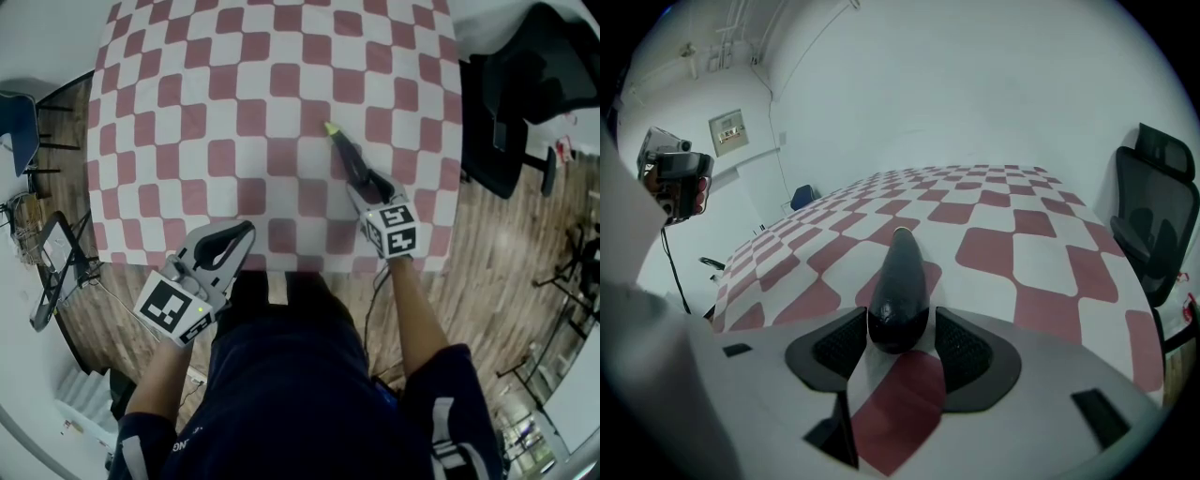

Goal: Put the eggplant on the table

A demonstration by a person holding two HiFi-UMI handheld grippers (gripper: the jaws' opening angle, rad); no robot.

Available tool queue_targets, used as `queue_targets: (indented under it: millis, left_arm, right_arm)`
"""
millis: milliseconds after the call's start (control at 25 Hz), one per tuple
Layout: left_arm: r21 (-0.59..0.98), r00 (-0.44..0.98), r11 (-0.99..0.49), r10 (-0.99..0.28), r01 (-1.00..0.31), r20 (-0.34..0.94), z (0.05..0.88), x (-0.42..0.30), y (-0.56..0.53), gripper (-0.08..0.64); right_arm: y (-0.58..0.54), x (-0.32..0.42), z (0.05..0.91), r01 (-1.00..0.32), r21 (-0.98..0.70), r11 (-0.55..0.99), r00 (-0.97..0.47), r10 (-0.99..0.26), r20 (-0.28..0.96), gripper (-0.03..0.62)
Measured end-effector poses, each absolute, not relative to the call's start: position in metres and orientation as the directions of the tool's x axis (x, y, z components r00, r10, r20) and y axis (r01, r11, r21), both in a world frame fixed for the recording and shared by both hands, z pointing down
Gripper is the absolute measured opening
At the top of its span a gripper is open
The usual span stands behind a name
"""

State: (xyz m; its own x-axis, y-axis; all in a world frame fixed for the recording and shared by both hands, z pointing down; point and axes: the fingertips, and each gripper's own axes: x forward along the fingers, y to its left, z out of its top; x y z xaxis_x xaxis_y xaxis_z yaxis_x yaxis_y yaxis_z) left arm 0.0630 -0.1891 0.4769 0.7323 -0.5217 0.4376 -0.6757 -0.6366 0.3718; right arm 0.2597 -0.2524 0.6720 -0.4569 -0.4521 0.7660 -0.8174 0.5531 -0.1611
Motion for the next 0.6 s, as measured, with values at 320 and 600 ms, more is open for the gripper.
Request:
queue_targets:
  millis: [320, 600]
  left_arm:
    - [0.353, 0.742, -0.660, -0.519, -0.663, 0.424, 0.467, 0.050, -0.183, 0.037]
    - [0.331, 0.760, -0.690, -0.529, -0.644, 0.377, 0.442, 0.037, -0.181, 0.037]
  right_arm:
    - [-0.250, 0.260, 0.666, -0.839, -0.143, 0.526, -0.428, -0.473, 0.770, 0.261]
    - [-0.246, 0.256, 0.618, -0.864, -0.141, 0.484, -0.426, -0.550, 0.719, 0.264]
